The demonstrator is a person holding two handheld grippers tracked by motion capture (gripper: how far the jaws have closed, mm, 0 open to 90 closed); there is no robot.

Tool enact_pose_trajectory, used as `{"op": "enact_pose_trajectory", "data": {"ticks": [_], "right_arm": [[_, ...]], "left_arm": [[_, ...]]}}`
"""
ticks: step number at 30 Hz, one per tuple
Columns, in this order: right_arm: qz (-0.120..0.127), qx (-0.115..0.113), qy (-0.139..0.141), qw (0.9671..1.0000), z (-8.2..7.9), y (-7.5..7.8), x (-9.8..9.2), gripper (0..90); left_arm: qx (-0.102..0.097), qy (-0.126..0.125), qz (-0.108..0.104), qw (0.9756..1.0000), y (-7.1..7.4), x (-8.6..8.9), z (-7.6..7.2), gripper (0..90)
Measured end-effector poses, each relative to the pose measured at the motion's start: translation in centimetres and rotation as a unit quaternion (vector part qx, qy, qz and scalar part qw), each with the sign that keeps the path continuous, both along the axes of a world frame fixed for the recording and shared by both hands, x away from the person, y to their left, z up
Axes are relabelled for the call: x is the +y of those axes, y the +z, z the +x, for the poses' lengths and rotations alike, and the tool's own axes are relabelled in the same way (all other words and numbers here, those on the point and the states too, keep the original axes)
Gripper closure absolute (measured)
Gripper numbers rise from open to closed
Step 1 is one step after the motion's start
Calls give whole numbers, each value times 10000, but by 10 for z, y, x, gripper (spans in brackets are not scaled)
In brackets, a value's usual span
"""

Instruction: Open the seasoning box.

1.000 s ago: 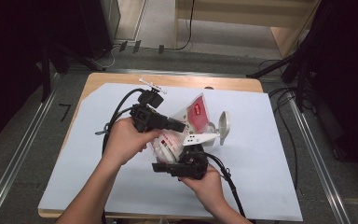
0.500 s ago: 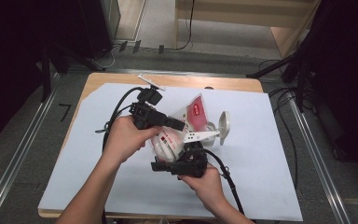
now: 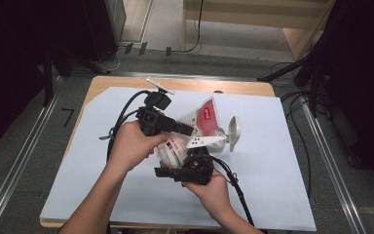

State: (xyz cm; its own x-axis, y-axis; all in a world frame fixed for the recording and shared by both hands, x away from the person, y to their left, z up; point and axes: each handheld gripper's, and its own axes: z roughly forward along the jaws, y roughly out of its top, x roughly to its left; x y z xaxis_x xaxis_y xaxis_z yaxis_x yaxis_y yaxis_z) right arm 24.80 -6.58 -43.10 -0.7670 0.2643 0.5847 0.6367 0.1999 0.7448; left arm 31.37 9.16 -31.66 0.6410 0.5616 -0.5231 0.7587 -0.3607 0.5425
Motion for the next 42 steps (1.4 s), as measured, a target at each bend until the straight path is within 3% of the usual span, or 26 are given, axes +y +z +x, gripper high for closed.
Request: {"op": "enact_pose_trajectory", "data": {"ticks": [4, 11, 20, 25, 30, 34, 37, 42], "right_arm": [[204, 65, 82, 9997, 2, 1, -5, 613], [327, 168, 126, 9992, 2, -3, -10, 617], [508, 185, 65, 9985, 3, 0, -14, 620], [479, 222, 80, 9986, 4, 0, -15, 609], [217, -6, -59, 9997, 0, 0, -13, 585], [145, -65, -87, 9998, 0, 1, -14, 598], [292, 57, -42, 9995, 0, 0, -15, 620], [466, 105, 103, 9988, 2, -1, -15, 634]], "left_arm": [[52, -88, -89, 9999, 1, -3, 3, 648], [14, -209, 117, 9997, 0, -10, 4, 622], [-89, -248, 344, 9991, 9, -20, 5, 628], [-64, -261, 438, 9987, 8, -24, 8, 649], [-167, -185, 563, 9981, 7, -27, 4, 751], [-150, -189, 468, 9986, 8, -26, 3, 747], [-147, -217, 416, 9988, 8, -25, 3, 692], [20, -234, 129, 9996, 4, -17, 7, 636]]}}
